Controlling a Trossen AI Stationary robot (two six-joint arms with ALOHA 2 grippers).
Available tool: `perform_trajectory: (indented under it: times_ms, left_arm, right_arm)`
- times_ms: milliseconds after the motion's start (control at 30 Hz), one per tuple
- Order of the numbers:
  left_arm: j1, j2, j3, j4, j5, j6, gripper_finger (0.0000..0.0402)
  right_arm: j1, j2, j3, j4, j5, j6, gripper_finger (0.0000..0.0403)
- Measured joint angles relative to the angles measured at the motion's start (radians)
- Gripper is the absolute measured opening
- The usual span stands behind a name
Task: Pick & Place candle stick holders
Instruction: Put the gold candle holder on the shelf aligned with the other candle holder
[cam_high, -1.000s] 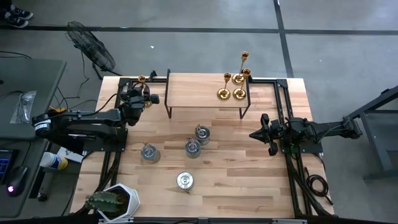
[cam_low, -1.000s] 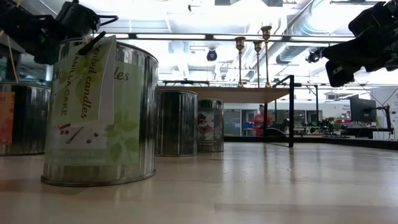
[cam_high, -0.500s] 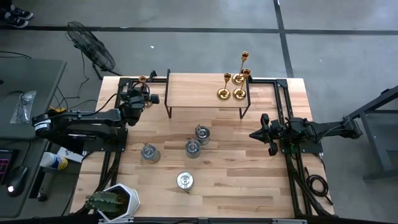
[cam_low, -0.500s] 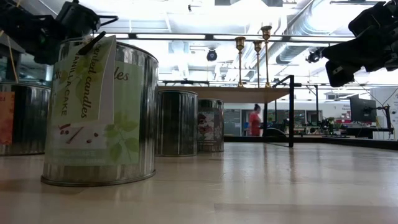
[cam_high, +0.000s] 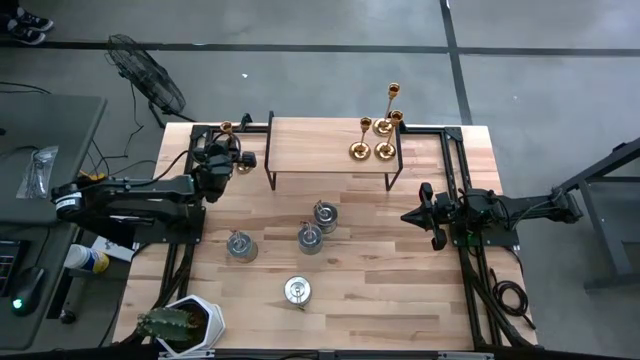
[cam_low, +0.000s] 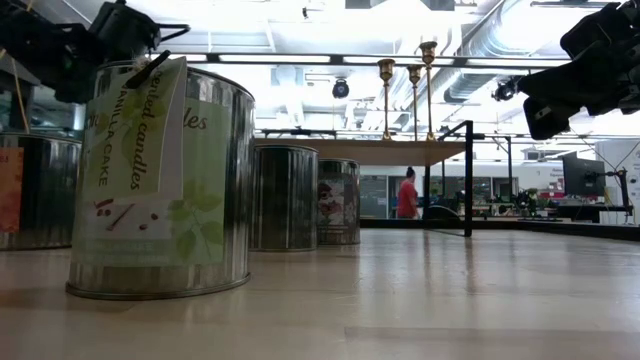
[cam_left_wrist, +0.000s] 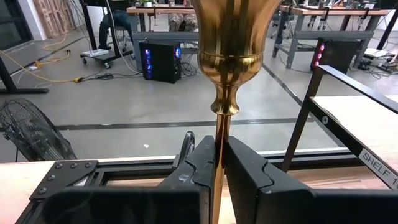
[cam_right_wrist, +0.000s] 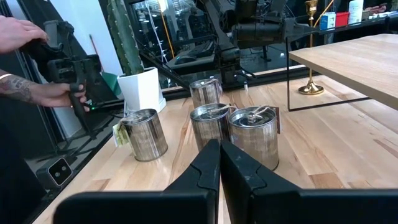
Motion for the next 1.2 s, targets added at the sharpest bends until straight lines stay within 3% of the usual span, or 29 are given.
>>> perform_trajectory:
  times_ms: [300, 400, 900, 1200]
  left_arm:
    - [0.0, -0.046, 0.0, 0.0, -0.001, 0.006, 0.002]
    - [0.0, -0.062, 0.024, -0.016, 0.001, 0.071, 0.002]
    - [-0.001, -0.079, 0.299, -0.19, -0.022, 0.305, 0.0019]
    - [0.0, -0.049, 0.43, -0.204, -0.024, 0.439, 0.0019]
  right_arm:
    - [0.0, 0.0, 0.0, 0.0, 0.0, 0.0, 0.0004]
    - [0.0, 0.0, 0.0, 0.0, 0.0, 0.0, 0.0004]
    - [0.0, 0.0, 0.0, 0.0, 0.0, 0.0, 0.0004]
    - [0.0, 0.0, 0.0, 0.0, 0.0, 0.0, 0.0004]
